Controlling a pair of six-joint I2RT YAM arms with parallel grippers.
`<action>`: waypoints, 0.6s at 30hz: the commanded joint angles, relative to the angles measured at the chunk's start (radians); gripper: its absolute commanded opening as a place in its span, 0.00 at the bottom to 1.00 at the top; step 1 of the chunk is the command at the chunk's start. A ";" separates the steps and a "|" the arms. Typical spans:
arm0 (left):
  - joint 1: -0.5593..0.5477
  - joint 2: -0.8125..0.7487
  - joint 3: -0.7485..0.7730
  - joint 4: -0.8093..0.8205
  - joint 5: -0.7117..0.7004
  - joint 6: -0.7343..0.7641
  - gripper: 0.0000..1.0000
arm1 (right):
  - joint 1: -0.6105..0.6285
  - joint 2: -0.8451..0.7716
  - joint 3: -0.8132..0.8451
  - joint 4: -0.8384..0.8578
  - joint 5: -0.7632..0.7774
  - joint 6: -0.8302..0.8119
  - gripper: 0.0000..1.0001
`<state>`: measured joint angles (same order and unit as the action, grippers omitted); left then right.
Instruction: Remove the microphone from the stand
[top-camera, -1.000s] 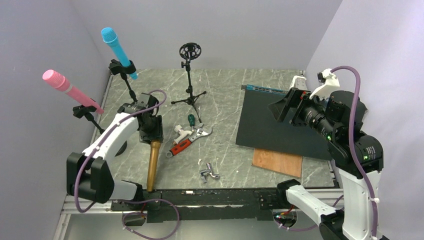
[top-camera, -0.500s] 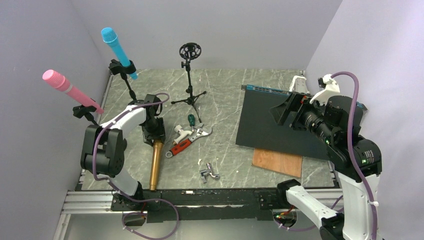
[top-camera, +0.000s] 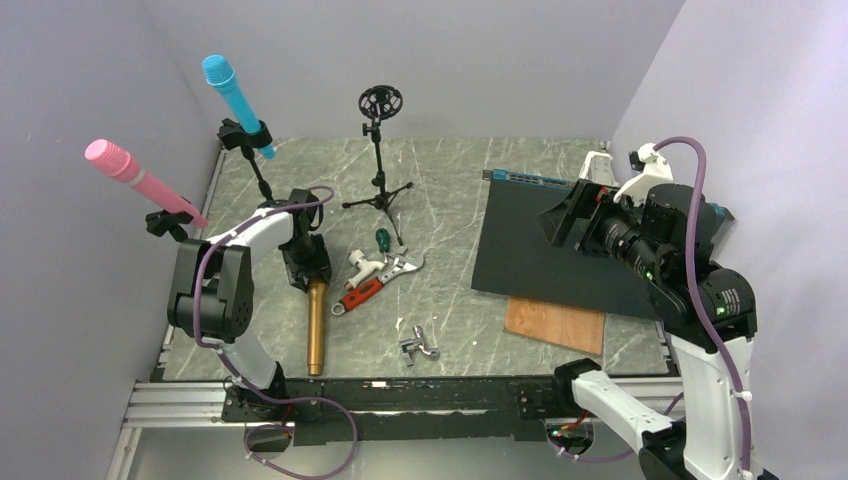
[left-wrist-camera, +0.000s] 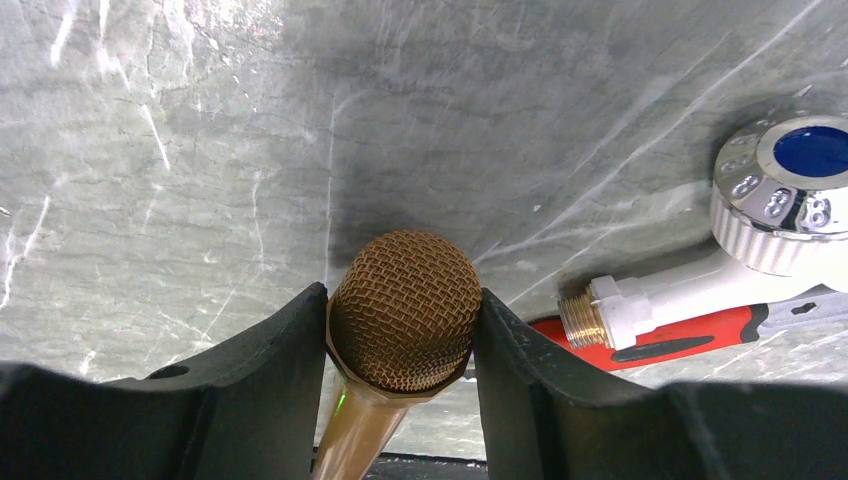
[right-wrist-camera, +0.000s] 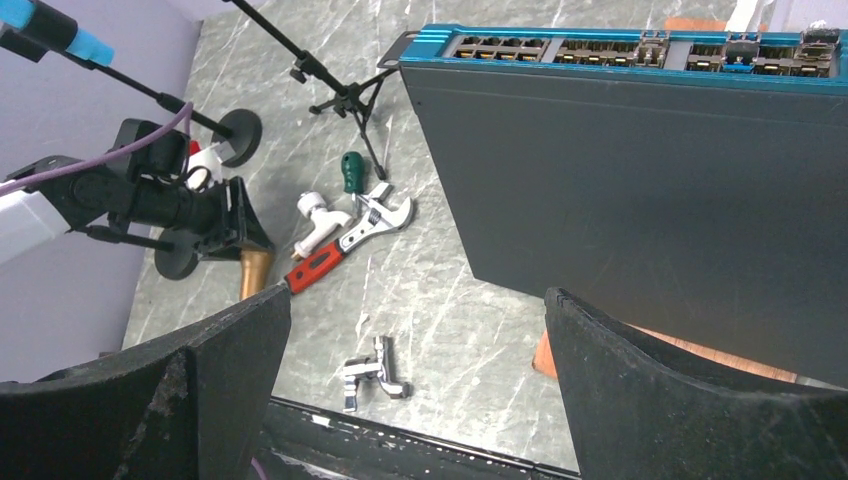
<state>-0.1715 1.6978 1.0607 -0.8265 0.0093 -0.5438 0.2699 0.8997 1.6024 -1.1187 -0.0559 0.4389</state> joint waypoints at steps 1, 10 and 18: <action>-0.003 0.022 0.005 0.040 0.018 -0.021 0.37 | 0.002 0.008 -0.004 0.017 0.009 0.002 1.00; -0.003 -0.055 0.032 -0.013 -0.004 0.001 0.78 | 0.003 0.029 0.000 0.035 -0.011 -0.007 1.00; -0.003 -0.163 0.073 -0.072 0.009 0.003 0.90 | 0.002 0.024 -0.008 0.051 -0.040 -0.026 1.00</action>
<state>-0.1719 1.6253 1.0824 -0.8623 0.0086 -0.5392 0.2699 0.9295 1.6020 -1.1118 -0.0658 0.4339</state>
